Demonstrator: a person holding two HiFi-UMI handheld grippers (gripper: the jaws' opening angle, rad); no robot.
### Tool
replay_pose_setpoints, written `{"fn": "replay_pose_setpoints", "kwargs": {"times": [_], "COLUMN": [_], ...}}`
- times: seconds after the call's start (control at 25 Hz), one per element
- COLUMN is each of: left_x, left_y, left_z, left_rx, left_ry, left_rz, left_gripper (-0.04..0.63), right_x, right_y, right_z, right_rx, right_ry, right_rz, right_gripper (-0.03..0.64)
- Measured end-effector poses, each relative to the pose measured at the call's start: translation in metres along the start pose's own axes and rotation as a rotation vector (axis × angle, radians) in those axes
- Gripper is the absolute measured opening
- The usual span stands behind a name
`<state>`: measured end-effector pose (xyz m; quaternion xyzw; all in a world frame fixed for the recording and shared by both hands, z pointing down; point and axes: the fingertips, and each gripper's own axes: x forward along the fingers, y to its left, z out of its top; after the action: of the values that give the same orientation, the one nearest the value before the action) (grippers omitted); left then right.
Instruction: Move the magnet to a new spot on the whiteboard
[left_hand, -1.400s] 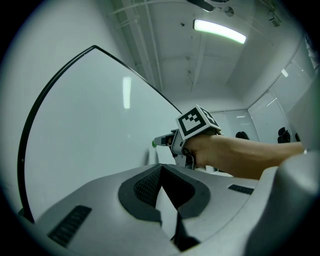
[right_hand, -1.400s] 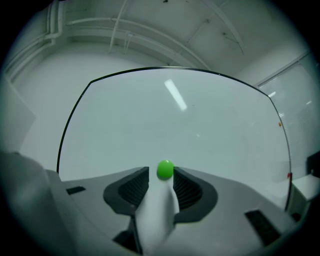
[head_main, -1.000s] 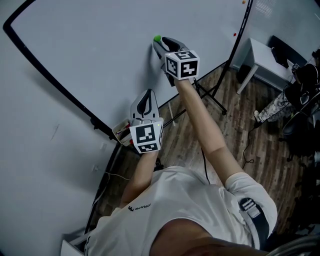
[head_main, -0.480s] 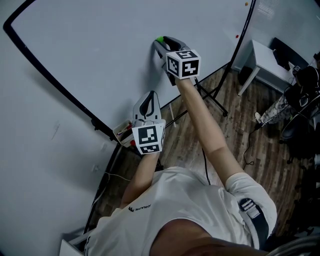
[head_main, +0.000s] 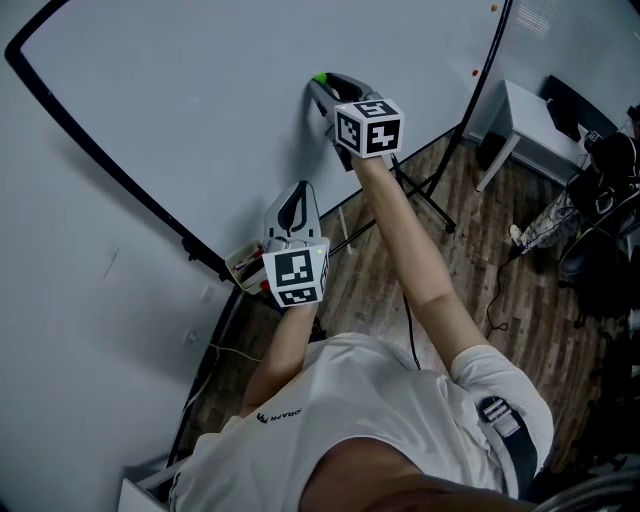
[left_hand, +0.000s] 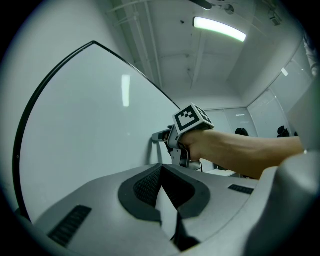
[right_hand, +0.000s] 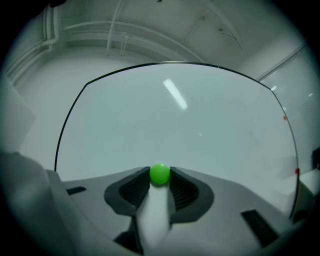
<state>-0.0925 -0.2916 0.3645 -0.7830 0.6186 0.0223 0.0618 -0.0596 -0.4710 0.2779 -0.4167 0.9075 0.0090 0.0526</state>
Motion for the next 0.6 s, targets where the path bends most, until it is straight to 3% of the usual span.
{"fn": "replay_pose_setpoints", "kwargs": {"times": [0.6], "left_x": [-0.0016], "left_y": [-0.0006], "left_z": [0.0024], "left_rx": [-0.006], "left_ry": [-0.008], "left_rz": [0.004], "left_gripper": [0.003], "right_x": [-0.0024], "right_y": [0.0015], "right_z": [0.0005], "right_rx": [0.005], "right_ry": [0.006], "right_rz": [0.007], "right_gripper": [0.130]}}
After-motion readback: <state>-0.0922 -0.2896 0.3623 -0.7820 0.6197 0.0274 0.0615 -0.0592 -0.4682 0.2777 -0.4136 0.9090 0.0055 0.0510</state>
